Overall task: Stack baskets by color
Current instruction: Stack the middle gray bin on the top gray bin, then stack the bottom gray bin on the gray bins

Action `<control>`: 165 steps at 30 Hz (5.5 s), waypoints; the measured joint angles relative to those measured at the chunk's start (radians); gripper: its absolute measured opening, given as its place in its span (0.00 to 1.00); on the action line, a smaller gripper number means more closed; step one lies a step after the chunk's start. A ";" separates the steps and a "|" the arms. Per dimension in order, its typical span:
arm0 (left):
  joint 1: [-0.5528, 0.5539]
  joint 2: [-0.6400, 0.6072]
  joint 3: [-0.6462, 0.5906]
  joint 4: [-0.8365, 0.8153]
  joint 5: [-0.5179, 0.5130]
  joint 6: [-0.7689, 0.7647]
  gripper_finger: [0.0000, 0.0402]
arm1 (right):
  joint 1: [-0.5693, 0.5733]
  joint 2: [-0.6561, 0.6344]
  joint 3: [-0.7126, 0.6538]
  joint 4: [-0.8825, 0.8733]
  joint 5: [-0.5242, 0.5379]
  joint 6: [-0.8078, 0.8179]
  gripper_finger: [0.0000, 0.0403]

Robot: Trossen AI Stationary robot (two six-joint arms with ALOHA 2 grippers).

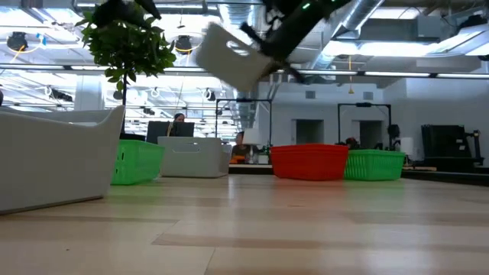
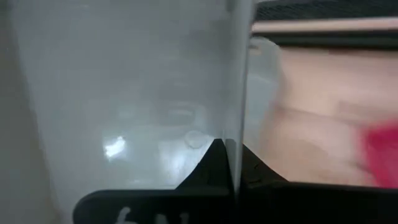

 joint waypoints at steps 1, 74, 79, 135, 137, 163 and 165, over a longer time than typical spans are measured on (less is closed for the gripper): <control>0.002 -0.008 0.002 -0.003 -0.012 0.000 0.39 | -0.013 0.031 0.020 0.025 -0.010 0.003 0.00; 0.004 -0.026 0.002 -0.021 -0.068 0.047 0.39 | -0.057 0.446 0.374 -0.067 -0.071 0.149 0.46; 0.004 -0.026 0.002 -0.021 -0.068 0.047 0.39 | -0.068 0.446 0.374 -0.043 -0.139 0.118 0.47; -0.647 0.006 -0.238 -0.203 0.263 -0.744 0.39 | 0.760 0.199 0.339 -1.030 0.123 0.275 0.44; -0.733 0.036 -0.259 -0.184 0.221 -0.825 0.39 | 0.791 0.199 0.339 -1.037 0.128 0.306 0.44; -1.207 0.574 -0.268 0.147 0.117 -1.374 0.39 | 0.964 0.200 0.339 -1.027 0.219 0.449 0.44; -1.169 0.615 -0.268 0.243 0.113 -1.324 0.39 | 0.963 0.200 0.339 -1.019 0.222 0.458 0.44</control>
